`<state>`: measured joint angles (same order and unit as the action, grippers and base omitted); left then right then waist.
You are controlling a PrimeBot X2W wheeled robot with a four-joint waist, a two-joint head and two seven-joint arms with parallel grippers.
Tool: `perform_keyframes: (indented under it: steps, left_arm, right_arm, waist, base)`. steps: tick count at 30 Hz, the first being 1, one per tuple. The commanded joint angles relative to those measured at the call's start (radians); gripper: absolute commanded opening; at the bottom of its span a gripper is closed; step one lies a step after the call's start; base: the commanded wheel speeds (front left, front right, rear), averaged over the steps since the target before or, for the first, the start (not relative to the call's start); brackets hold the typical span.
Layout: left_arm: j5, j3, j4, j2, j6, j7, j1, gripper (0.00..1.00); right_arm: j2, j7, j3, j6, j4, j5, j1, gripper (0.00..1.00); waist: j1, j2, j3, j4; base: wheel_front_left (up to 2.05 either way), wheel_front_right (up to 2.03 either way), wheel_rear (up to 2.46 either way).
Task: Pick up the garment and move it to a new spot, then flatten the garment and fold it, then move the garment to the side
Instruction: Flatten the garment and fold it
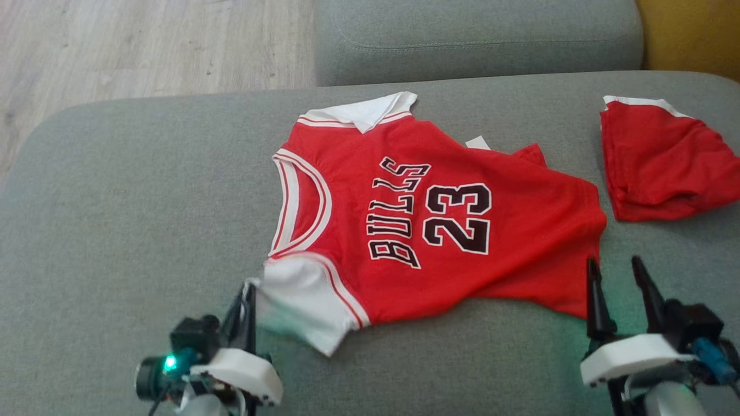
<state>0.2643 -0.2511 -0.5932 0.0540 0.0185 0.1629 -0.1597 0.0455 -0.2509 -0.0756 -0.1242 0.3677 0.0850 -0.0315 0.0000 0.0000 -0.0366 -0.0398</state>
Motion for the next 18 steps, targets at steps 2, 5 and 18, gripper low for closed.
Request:
perform_keyframes:
  steps: [2, 5, 18]
  left_arm:
    - [0.008, 0.05, 0.061, 0.013, -0.003, 0.057, -0.055, 0.0]
    - [0.01, 0.073, 0.115, 0.013, -0.011, 0.09, -0.058, 0.0]
    - [-0.019, 0.087, 0.28, 0.001, 0.022, 0.099, -0.004, 0.0]
  right_arm:
    - [0.005, -0.006, 0.008, -0.007, 0.014, -0.013, -0.041, 1.0]
    - [0.005, 0.021, -0.007, -0.007, 0.078, -0.008, -0.048, 1.0]
    - [0.005, 0.103, -0.011, -0.007, 0.317, 0.147, -0.118, 1.0]
  waist:
    - [0.0, 0.0, 0.001, -0.003]
    - [0.0, 0.0, 0.004, -0.007]
    - [0.0, 0.0, 0.002, -0.027]
  base:
    - [0.0, 0.0, 0.0]
    - [0.0, 0.0, 0.0]
    - [0.0, 0.0, 0.0]
